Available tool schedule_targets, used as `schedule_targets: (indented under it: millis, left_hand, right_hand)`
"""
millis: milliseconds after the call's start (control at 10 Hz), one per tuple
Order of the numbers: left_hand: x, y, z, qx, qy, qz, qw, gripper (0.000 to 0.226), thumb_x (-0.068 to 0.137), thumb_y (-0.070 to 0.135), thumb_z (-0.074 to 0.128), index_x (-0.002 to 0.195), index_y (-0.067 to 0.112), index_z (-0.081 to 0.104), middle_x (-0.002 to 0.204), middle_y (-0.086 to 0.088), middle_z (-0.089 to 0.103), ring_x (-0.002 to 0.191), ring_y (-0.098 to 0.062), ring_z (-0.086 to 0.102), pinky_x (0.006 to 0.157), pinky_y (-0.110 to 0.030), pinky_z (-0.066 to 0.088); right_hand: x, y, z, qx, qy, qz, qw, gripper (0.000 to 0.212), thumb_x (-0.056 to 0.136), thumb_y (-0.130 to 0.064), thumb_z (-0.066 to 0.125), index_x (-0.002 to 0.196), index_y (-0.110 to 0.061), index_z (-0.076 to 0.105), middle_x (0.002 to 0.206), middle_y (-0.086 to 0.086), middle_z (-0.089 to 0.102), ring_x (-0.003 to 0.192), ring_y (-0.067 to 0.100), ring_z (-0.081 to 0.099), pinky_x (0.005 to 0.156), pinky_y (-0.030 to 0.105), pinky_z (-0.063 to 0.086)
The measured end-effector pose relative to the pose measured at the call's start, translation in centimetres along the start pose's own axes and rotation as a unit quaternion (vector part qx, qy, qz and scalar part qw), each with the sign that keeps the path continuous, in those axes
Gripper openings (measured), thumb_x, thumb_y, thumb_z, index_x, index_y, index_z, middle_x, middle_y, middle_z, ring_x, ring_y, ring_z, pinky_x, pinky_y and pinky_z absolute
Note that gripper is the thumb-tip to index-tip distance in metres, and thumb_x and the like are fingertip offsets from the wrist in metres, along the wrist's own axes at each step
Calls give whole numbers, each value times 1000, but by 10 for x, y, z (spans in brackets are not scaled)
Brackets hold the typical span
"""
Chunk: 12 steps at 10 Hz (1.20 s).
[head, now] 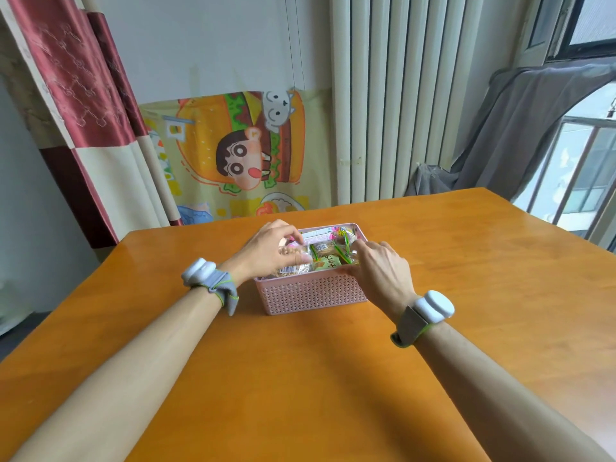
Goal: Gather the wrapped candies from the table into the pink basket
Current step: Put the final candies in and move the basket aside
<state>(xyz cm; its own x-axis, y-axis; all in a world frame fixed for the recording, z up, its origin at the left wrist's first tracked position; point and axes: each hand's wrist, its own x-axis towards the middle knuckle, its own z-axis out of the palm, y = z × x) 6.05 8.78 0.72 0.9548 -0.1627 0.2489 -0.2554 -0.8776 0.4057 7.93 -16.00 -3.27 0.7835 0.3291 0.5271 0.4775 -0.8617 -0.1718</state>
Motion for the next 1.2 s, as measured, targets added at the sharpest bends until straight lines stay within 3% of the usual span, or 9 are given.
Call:
schedule_targets:
  millis: [100,200,300,400,700,900,1100,1200]
  left_hand:
    - [-15,0,4,-18,-11,19,1000,46,61,50,90,92,30,62,118,7,60,116,-11,53,96,-29,40]
    - [-14,-9,6,26,0,24,999,33,64,41,91,84,27,69,130,12,60,129,-9,47,101,-25,33]
    - [-4,-19,10,82,23,4,996,22,70,39,88,81,29,72,137,16,58,133,-11,45,106,-35,39]
    - [8,-26,16,89,61,-19,994,21,71,37,87,79,29,70,134,18,60,125,-13,54,96,-32,43]
    - [72,-56,33,67,103,-54,991,21,72,22,87,81,22,68,133,10,63,124,-19,55,96,-36,46]
    - [107,-74,34,72,107,-61,990,21,73,21,86,81,23,67,134,9,62,123,-20,55,94,-38,48]
    - [111,-80,39,26,106,-43,993,21,76,18,85,89,22,69,134,5,59,129,-19,50,104,-34,40]
    - [104,-72,38,-53,154,-32,986,17,81,16,79,95,20,70,130,2,60,130,-19,49,109,-30,35]
  right_hand:
    - [6,-1,5,-18,-9,-3,1000,54,82,-63,60,97,-11,62,92,3,66,90,25,59,57,37,53]
    - [16,-3,12,-24,-9,-2,1000,51,83,-61,60,91,-10,64,91,4,65,91,26,59,55,35,49]
    - [32,-7,23,-27,-10,6,1000,51,83,-59,61,86,-8,64,90,5,65,91,28,57,53,36,47]
    - [48,-6,34,-21,-14,27,999,51,86,-57,62,82,-6,61,89,7,64,94,30,56,56,40,52]
    - [114,8,75,14,-20,52,998,43,91,-45,64,88,-3,59,95,13,65,100,35,52,63,44,51]
    - [144,17,97,28,-3,57,998,45,90,-46,65,85,-3,57,91,14,65,97,35,50,58,43,49]
    - [145,17,94,32,-28,66,997,48,88,-51,63,85,-3,59,91,14,62,97,35,50,62,46,54]
    - [136,14,88,16,-12,77,997,41,92,-47,61,108,-9,59,102,11,57,102,33,51,62,42,52]
